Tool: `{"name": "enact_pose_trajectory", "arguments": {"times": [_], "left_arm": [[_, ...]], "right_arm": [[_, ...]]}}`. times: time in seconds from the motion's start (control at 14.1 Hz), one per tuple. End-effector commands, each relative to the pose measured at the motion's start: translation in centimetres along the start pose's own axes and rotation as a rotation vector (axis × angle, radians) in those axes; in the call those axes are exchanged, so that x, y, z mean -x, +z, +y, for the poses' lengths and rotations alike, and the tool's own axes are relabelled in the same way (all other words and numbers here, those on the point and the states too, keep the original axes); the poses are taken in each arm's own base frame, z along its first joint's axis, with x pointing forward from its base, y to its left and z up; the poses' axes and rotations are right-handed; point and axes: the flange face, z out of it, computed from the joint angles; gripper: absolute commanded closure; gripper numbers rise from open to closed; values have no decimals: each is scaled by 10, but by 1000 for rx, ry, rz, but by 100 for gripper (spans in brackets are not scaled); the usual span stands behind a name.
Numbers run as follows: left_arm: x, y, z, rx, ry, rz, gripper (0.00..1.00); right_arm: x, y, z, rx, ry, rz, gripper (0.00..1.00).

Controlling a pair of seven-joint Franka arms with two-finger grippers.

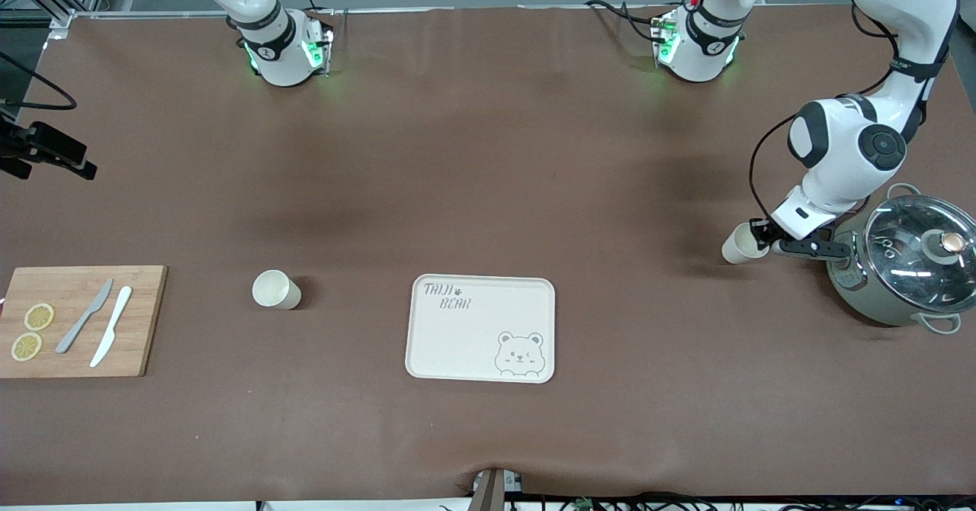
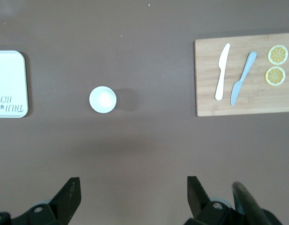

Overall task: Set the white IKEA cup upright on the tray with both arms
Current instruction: 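Carry the cup with the left gripper while the right gripper reaches the other cup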

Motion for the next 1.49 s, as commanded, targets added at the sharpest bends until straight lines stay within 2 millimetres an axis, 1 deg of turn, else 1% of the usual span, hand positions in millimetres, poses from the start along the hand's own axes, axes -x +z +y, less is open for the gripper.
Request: {"name": "enact_pose_trajectory", "arguments": {"times": [0.0,0.14,0.21,0.35,0.43,0.64,0.71,0.78,0.92,1.06,1.13,1.21,1.35,1.42], "left_arm": [[-4,1,-2,-8,-7,9,100],[-21,-10,-1,-10,-33,32,100],[-30,-17,0,-9,-43,29,100],[-55,-36,16,-3,-45,-5,100],[-68,-47,17,-1,-66,-22,100],[-99,-74,49,11,-123,-29,100],[-111,-82,63,16,-140,-28,100],[-122,-86,74,19,-165,-39,100],[-148,-94,101,28,-209,-62,100],[-168,-99,125,29,-253,-79,100],[-176,-102,136,31,-276,-83,100],[-183,-101,151,28,-297,-90,100],[-195,-97,179,29,-339,-99,100],[-199,-99,189,29,-357,-101,100]], "right_arm": [[-8,5,-7,-16,22,20,0],[-18,15,-18,-14,27,36,0],[-21,15,-24,-15,44,52,0],[-34,31,-35,-6,48,64,0],[-40,37,-39,-3,41,72,0],[-56,63,-43,1,36,66,0],[-61,72,-51,1,26,77,0],[-69,83,-54,3,22,85,0],[-80,101,-60,6,14,101,0],[-89,120,-75,8,8,108,0],[-94,133,-76,10,11,102,0],[-97,140,-80,11,5,102,0],[-100,158,-82,15,3,81,0],[-99,168,-82,17,2,70,0]]}}
